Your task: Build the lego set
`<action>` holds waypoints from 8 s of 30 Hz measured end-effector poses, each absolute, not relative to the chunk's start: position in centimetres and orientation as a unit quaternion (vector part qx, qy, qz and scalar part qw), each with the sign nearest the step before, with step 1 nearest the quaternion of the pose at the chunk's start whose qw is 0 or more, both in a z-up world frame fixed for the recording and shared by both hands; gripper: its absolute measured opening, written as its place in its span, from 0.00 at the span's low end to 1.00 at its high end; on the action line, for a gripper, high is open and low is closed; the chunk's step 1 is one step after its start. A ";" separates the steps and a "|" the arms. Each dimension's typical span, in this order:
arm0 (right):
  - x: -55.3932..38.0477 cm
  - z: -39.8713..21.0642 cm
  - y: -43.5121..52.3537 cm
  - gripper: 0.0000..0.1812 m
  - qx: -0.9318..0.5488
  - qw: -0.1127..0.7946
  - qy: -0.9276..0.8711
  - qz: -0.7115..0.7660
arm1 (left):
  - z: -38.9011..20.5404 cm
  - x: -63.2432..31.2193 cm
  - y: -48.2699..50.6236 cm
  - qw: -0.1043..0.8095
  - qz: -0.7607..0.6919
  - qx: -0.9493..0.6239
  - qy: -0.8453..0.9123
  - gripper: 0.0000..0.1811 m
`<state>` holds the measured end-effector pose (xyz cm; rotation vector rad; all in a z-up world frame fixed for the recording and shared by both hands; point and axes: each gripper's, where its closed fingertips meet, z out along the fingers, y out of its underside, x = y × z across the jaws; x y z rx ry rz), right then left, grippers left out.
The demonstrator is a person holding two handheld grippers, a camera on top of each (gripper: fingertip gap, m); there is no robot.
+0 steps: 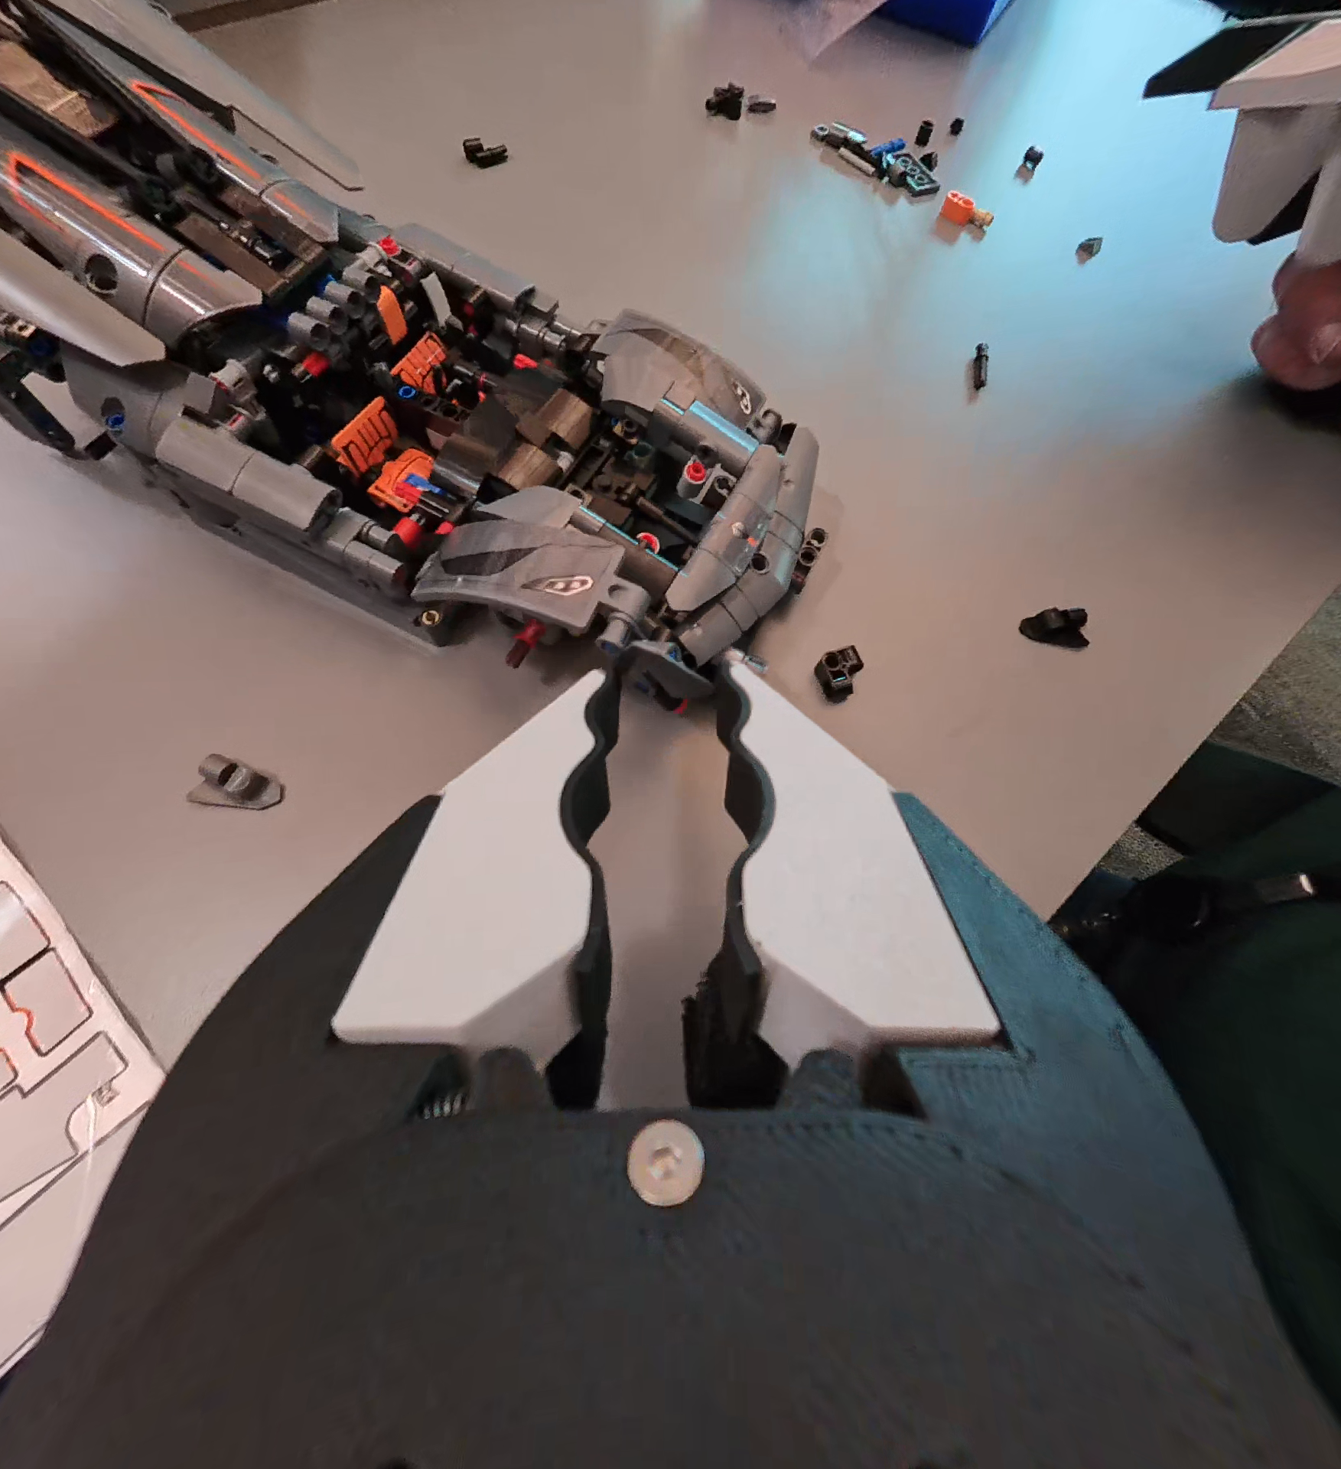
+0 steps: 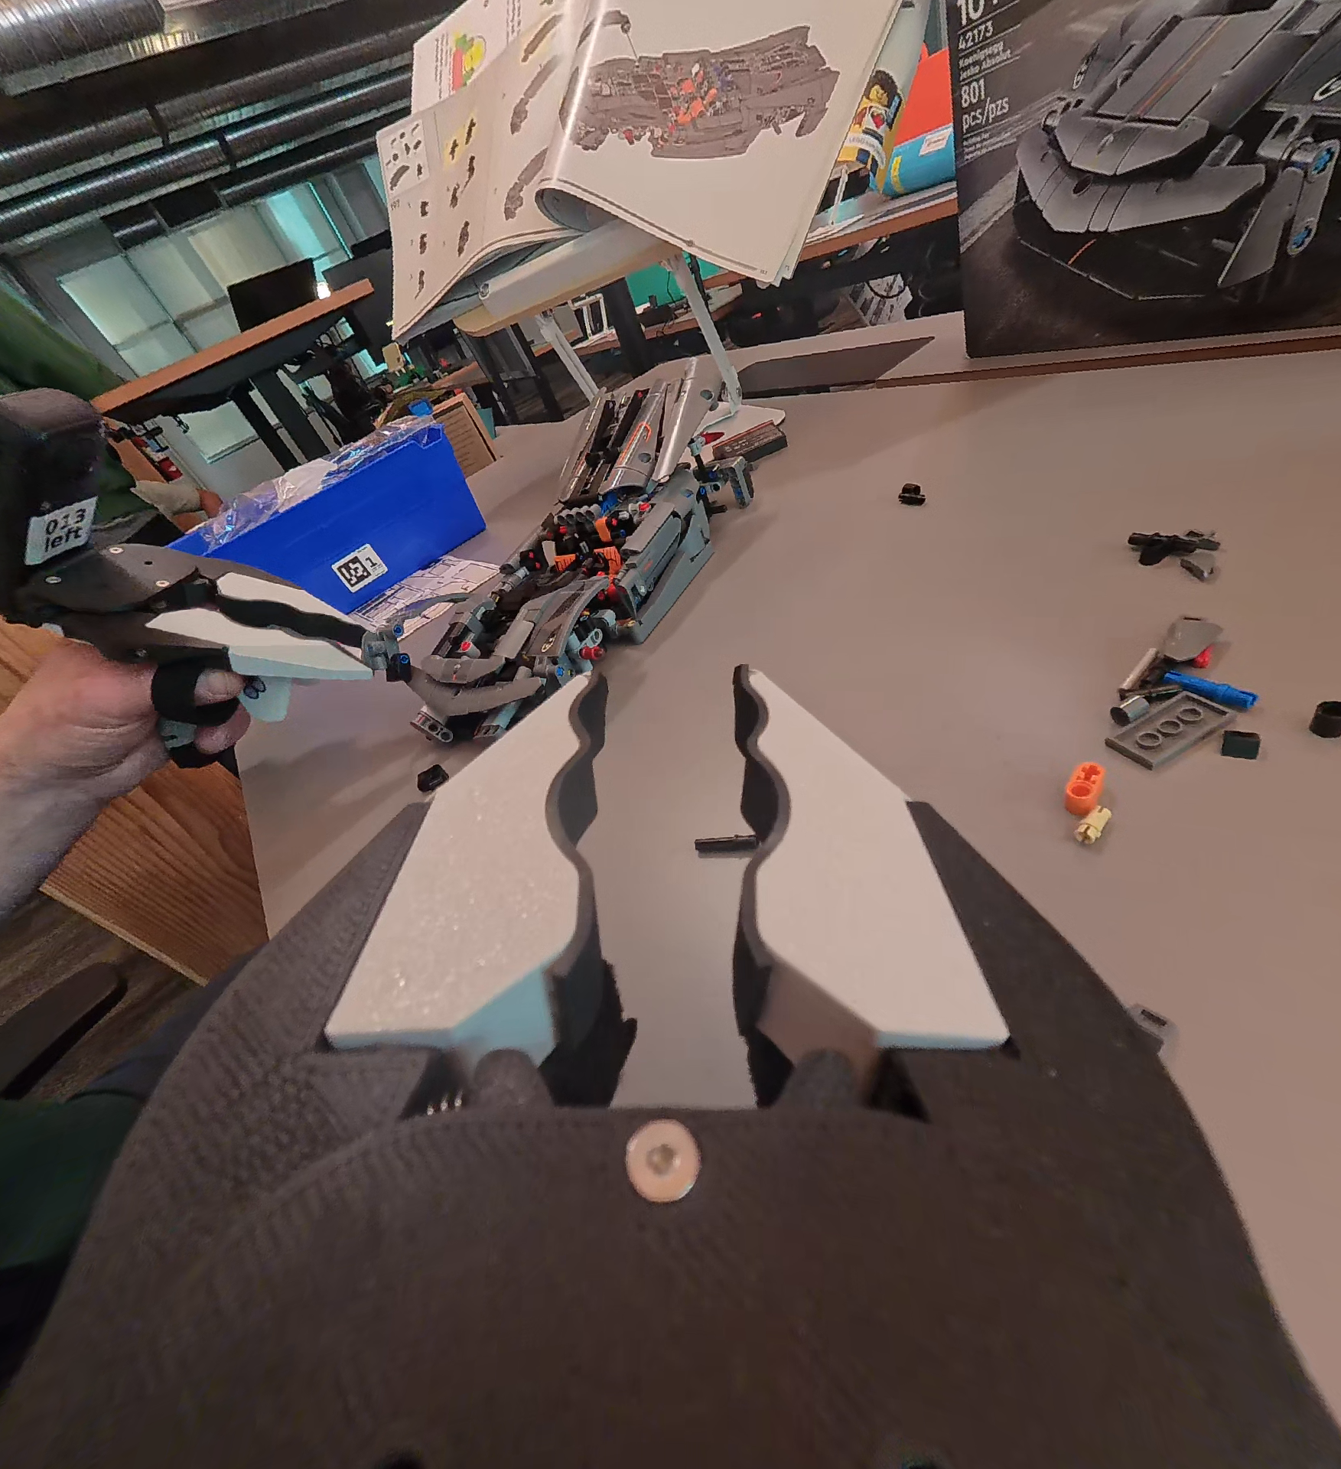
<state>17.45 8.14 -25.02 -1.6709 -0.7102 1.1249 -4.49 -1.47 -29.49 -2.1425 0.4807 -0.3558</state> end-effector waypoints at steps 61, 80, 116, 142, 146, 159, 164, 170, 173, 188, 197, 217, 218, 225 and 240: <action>17.4 -24.9 7.8 0.17 -0.681 0.476 -0.295 0.471 | -28.5 -4.7 -0.4 0.453 -0.147 -0.861 0.179 0.12; 17.4 -25.4 8.4 0.16 -0.694 0.457 -0.279 0.481 | -28.5 -6.0 -0.7 0.485 -0.242 -0.832 0.120 0.11; -5.5 -22.9 0.3 0.17 -0.483 0.469 -0.697 0.248 | -22.3 -6.1 -3.0 0.511 -0.573 -0.638 0.067 0.11; 0.6 -20.0 9.2 0.00 -0.581 0.407 -0.577 0.404 | -22.0 -0.9 1.9 0.531 -0.292 -0.726 0.326 0.23; 2.6 -21.4 12.5 0.00 -0.614 0.421 -0.533 0.402 | -23.9 2.2 3.8 0.464 -0.260 -0.747 0.398 0.22; 6.7 -21.7 16.8 0.00 -0.651 0.447 -0.471 0.393 | -31.8 4.3 7.4 0.191 -0.182 -0.787 0.558 0.11; 6.5 -21.8 16.6 0.00 -0.650 0.445 -0.478 0.389 | -32.2 4.0 7.1 0.153 -0.167 -0.781 0.583 0.04; 6.0 -22.0 15.9 0.00 -0.644 0.440 -0.491 0.388 | -32.5 3.1 6.1 0.130 -0.158 -0.778 0.594 0.00; 5.9 -22.3 15.9 0.00 -0.643 0.439 -0.494 0.386 | -32.6 2.3 5.4 0.119 -0.153 -0.777 0.598 0.00; 2.9 -19.9 14.8 0.00 -0.570 0.540 -0.574 0.234 | -22.3 -0.9 10.8 0.478 -0.213 -0.712 0.468 0.22; -1.3 -18.5 14.5 0.00 -0.486 0.560 -0.670 0.032 | -19.6 -1.6 12.1 0.614 -0.098 -0.629 0.466 0.31; -1.0 -20.4 14.0 0.00 -0.501 0.546 -0.667 0.082 | -20.5 -0.8 12.5 0.630 0.039 -0.597 0.495 0.19; -1.1 -20.4 14.0 0.00 -0.506 0.545 -0.663 0.089 | -20.4 -0.9 12.5 0.634 0.047 -0.595 0.492 0.19; -1.4 -20.4 14.0 0.00 -0.515 0.551 -0.648 0.106 | -20.2 -1.2 12.7 0.645 0.059 -0.590 0.482 0.19; -1.7 -20.3 13.8 0.00 -0.513 0.560 -0.639 0.122 | -20.0 -1.5 12.7 0.650 0.063 -0.588 0.477 0.19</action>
